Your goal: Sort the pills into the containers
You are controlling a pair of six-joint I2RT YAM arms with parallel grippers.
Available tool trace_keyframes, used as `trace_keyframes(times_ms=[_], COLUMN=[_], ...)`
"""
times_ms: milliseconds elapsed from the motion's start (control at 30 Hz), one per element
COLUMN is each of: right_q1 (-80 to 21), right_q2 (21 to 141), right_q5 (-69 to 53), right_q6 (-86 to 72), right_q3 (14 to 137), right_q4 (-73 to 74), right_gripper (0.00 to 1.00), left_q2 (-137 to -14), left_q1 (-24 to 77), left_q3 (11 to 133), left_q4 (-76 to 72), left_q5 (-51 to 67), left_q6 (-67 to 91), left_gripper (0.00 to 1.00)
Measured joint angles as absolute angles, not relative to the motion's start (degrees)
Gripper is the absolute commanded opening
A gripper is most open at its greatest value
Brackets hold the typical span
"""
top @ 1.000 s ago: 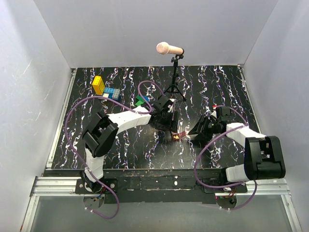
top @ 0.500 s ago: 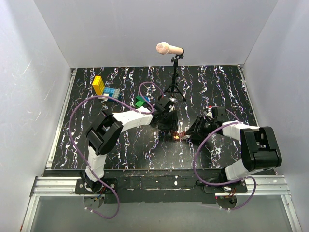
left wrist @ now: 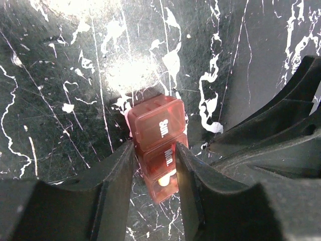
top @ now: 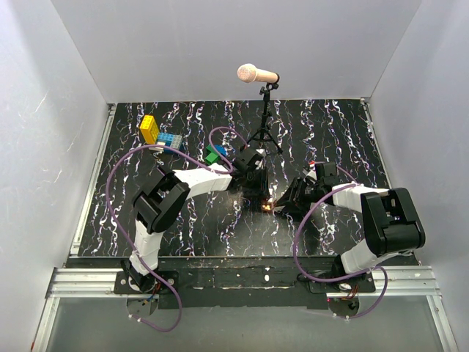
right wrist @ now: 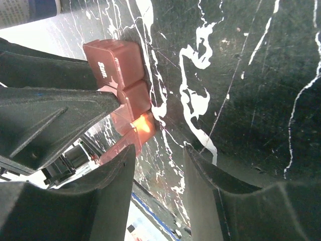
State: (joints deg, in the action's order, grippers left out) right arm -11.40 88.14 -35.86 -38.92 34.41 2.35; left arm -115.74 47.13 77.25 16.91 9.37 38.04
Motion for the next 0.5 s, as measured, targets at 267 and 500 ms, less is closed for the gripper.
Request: trace_keyframes(times_ms=[267, 500], right_q1=[-12.8, -14.5], right_q2=[89.2, 90.0], right_q5=[-36.4, -36.7], right_q6=[-40.4, -41.9], right_q3=[35.0, 35.4], right_q4=[0.3, -1.6], right_gripper=[0.49, 0.49], left_q2=[-115.7, -115.7], left_q1=[46.8, 46.6], left_q3=[76.2, 75.7], left_q4=[14.1, 12.9], left_q5=[10.2, 10.8], left_q6=[38.8, 39.3], left_gripper=[0.24, 0.22])
